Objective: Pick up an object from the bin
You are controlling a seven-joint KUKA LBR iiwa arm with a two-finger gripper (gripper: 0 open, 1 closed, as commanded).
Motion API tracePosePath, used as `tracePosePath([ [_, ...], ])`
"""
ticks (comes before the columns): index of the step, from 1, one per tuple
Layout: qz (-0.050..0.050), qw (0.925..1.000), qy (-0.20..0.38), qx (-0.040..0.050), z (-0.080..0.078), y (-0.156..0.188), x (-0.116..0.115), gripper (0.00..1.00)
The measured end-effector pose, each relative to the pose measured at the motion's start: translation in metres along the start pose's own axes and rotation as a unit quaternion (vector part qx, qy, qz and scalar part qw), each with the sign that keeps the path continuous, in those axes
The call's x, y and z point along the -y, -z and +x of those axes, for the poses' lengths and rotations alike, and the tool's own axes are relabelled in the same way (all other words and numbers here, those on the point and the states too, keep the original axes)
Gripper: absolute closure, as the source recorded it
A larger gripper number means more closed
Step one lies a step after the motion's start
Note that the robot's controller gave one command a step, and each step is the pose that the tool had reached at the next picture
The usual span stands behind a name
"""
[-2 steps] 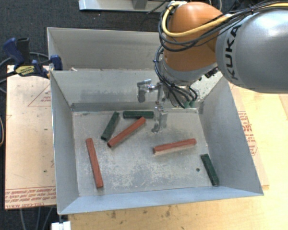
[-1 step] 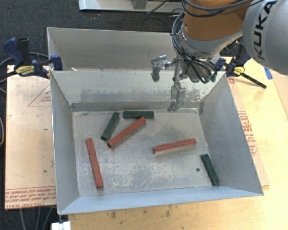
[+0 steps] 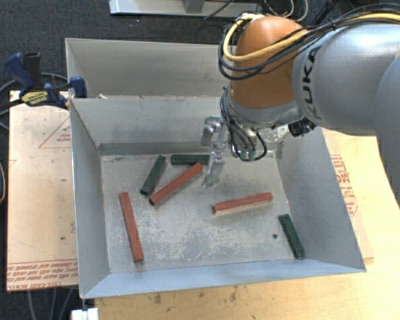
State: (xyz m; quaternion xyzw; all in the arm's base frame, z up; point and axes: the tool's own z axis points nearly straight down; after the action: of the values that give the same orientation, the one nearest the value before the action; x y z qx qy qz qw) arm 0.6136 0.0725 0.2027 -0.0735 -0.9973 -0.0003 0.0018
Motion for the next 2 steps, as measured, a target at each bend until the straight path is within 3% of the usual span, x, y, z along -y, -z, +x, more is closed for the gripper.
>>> tracePosePath([
  [1, 0.0, 0.9978, 0.066, 0.0025, -0.0268, -0.1355, -0.0253, 0.0],
  [2, -0.001, 0.9978, 0.066, 0.0072, -0.0304, -0.1268, -0.0256, 1.0],
])
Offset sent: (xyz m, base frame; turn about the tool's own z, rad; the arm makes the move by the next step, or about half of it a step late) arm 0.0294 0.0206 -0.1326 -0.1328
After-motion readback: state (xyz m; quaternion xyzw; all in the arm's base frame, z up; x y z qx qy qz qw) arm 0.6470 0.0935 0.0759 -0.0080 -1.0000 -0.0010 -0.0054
